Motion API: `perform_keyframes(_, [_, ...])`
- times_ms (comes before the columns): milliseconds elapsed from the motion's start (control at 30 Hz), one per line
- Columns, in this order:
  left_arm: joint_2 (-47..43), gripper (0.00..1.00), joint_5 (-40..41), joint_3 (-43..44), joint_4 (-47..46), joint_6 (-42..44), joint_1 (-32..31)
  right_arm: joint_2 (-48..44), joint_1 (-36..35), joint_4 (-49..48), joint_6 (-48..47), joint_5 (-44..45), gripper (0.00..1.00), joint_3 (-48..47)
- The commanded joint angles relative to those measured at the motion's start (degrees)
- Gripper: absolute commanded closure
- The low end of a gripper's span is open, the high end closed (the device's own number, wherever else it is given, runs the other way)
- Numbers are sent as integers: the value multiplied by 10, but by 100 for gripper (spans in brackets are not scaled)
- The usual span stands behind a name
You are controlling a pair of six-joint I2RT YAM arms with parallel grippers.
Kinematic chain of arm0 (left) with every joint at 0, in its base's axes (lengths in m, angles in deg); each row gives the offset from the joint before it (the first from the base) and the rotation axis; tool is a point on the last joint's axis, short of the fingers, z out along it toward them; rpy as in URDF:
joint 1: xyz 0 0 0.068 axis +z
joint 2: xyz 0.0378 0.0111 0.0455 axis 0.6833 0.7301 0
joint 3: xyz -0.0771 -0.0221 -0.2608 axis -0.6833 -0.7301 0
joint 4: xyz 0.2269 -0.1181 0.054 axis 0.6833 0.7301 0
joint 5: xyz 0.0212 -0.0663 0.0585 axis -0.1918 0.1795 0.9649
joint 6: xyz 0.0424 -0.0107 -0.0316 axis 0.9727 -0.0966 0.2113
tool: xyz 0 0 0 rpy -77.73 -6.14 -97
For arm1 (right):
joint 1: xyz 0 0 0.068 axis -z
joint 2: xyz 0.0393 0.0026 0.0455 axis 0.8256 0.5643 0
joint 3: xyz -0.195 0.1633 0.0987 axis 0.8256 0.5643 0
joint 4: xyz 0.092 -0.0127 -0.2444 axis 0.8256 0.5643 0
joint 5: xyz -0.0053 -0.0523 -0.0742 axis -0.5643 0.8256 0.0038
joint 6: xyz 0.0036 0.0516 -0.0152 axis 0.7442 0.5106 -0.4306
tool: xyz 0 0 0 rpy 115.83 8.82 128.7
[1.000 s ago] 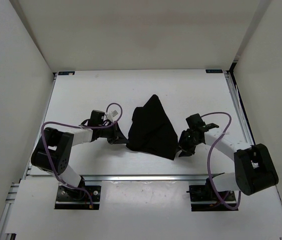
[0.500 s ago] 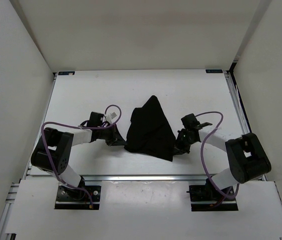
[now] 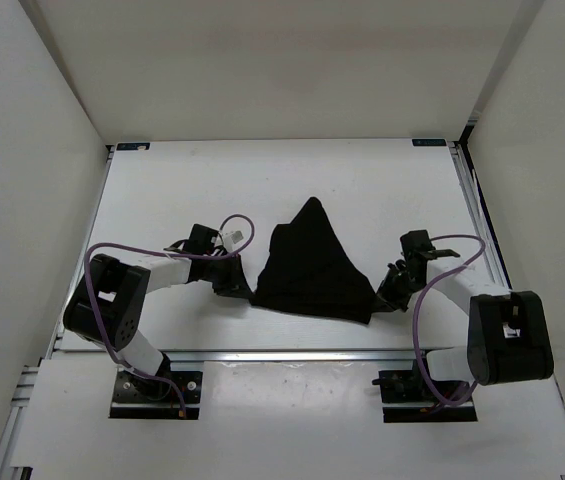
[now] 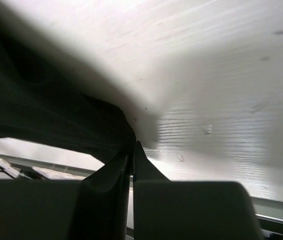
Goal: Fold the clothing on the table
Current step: Flatten the skirt out
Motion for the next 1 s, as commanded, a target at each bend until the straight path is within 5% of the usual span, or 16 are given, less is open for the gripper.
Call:
perform_keyframes(0, [-18,53,3,-8,7,16,15,11,-16,13,-21,32,100,-5])
perform_keyframes(67, [-26,2,-47,-7,-9,0,20,25,-35,13,-15,35,100,-19])
perform_keyframes(200, [-53,1,-103,6,-20,-15,36,28,-37,27,-22,23,79,-33])
perform_keyframes(367, [-48,1,-91,14,-23,-10,36,-8,-30,61,-35,38,72,-73])
perform_keyframes(633, [-19,1,-136,-83,-213,-135,14,-89,-18,119,-21,54,71,-64])
perform_keyframes(967, [31,17,-64,-48,-183,-145,-71,-169,-13,120,22,41,71,14])
